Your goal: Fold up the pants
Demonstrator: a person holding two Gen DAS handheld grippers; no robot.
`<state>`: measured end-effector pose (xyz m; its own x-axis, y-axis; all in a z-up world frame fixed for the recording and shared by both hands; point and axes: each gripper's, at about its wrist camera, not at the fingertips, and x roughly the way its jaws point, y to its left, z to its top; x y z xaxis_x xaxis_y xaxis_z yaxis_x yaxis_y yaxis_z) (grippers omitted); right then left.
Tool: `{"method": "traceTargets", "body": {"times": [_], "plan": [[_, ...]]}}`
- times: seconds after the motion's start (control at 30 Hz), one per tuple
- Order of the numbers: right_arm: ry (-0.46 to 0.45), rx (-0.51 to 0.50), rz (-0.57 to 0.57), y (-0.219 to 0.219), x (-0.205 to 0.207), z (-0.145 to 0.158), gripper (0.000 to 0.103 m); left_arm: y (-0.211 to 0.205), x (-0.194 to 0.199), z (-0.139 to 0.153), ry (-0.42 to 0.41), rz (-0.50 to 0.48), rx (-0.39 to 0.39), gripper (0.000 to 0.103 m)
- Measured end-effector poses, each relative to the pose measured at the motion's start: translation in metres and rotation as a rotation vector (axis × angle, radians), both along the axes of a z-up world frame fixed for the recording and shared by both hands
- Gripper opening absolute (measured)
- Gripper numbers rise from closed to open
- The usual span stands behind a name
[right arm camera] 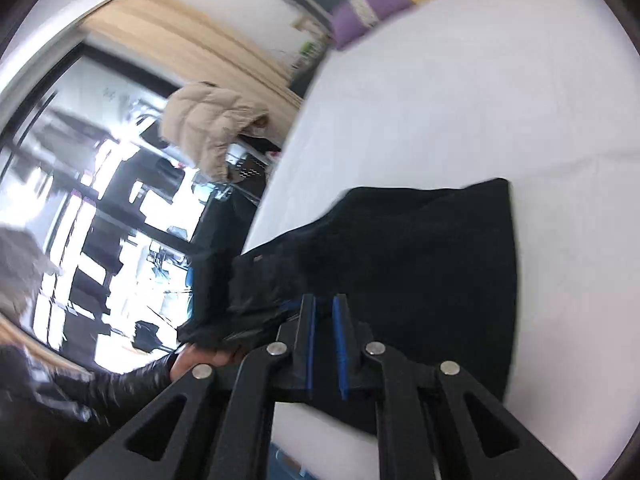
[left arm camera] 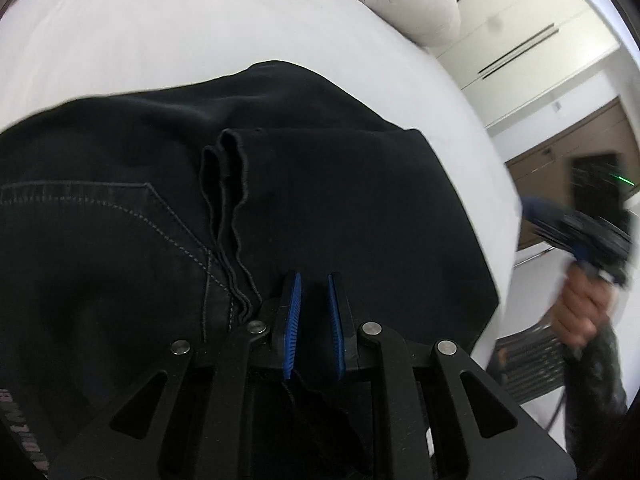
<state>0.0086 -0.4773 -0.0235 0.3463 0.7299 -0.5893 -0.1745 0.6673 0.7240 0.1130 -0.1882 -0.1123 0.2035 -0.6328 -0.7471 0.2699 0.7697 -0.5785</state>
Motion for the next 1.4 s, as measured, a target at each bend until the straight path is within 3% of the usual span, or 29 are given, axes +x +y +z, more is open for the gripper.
{"method": "traceTargets", "body": {"times": [0.17, 0.27, 0.37, 0.53, 0.67, 0.83, 1.03, 1.17, 1.4], "plan": [[0.167, 0.054, -0.047, -0.011, 0.06, -0.063, 0.012, 0.005, -0.006, 0.002, -0.064, -0.027, 0.031, 0.013], [0.281, 0.071, -0.047, 0.003, 0.052, -0.101, 0.008, -0.021, -0.017, 0.007, -0.105, -0.035, 0.073, 0.013], [0.285, 0.126, -0.02, -0.003, 0.037, -0.115, 0.002, -0.022, -0.022, 0.009, -0.133, -0.045, 0.113, 0.013], [0.271, 0.142, 0.047, 0.005, -0.004, -0.104, 0.002, -0.034, -0.028, 0.013, -0.169, -0.053, 0.168, 0.013], [0.271, 0.077, 0.1, 0.016, -0.047, -0.098, 0.002, -0.045, -0.031, 0.014, -0.176, -0.05, 0.177, 0.013], [0.288, 0.077, 0.043, 0.016, -0.078, -0.093, 0.002, -0.031, -0.028, 0.009, -0.175, -0.046, 0.164, 0.013], [0.294, 0.124, -0.046, 0.009, -0.085, -0.102, 0.0, -0.016, -0.032, 0.012, -0.176, -0.045, 0.157, 0.013], [0.249, 0.163, -0.061, 0.006, -0.089, -0.108, 0.0, -0.017, -0.032, 0.013, -0.175, -0.043, 0.151, 0.013], [0.252, 0.137, -0.132, 0.005, -0.095, -0.103, 0.0, -0.013, -0.034, 0.015, -0.176, -0.039, 0.137, 0.013]]}}
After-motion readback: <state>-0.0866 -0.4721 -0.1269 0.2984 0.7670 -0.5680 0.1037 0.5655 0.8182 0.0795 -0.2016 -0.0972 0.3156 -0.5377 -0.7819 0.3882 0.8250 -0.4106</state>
